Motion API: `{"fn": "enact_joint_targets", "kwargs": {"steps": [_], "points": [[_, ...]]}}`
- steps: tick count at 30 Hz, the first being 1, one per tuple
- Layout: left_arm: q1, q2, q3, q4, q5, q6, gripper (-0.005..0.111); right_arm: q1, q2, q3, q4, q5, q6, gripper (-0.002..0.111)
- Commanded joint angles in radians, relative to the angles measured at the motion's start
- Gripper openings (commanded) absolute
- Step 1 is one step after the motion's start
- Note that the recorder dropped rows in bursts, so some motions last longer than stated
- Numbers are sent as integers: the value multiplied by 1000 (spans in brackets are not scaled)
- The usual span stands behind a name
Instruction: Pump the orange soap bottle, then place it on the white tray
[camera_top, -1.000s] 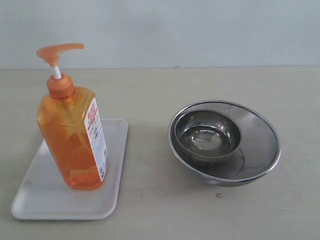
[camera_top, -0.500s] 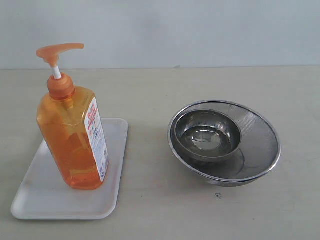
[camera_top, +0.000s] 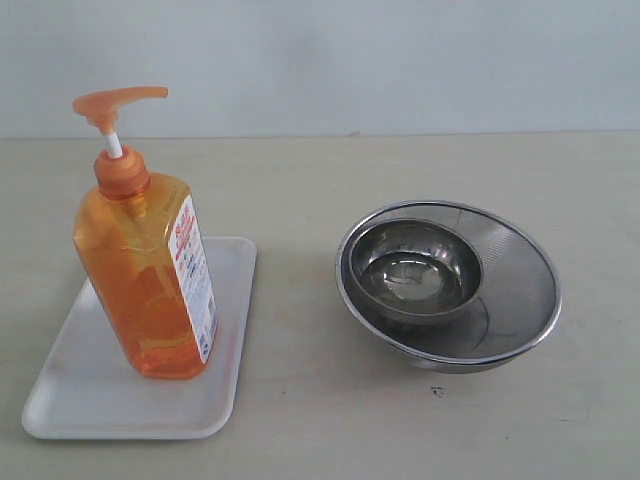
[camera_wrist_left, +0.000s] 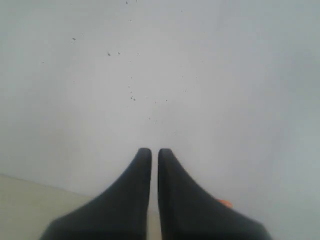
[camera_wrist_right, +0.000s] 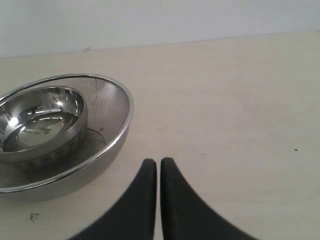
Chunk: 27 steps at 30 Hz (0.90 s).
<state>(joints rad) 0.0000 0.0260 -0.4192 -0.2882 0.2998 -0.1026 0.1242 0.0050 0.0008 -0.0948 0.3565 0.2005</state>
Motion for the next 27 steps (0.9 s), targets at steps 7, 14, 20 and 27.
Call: {"fn": "enact_joint_targets", "kwargs": {"steps": [7,14,20,27], "points": [[0,516,-384,-27,327,164,5,-4,-5,-1,-6,-4,2,0],[1,896,-453,-86,234,265,5,-4,-5,-1,-6,-4,2,0],[-16,881,-231,-295,-319,433,5,-4,-5,-1,-6,-4,2,0],[-207,843,111,231,-752,10,5,-4,-5,-1,-6,-4,2,0]]}}
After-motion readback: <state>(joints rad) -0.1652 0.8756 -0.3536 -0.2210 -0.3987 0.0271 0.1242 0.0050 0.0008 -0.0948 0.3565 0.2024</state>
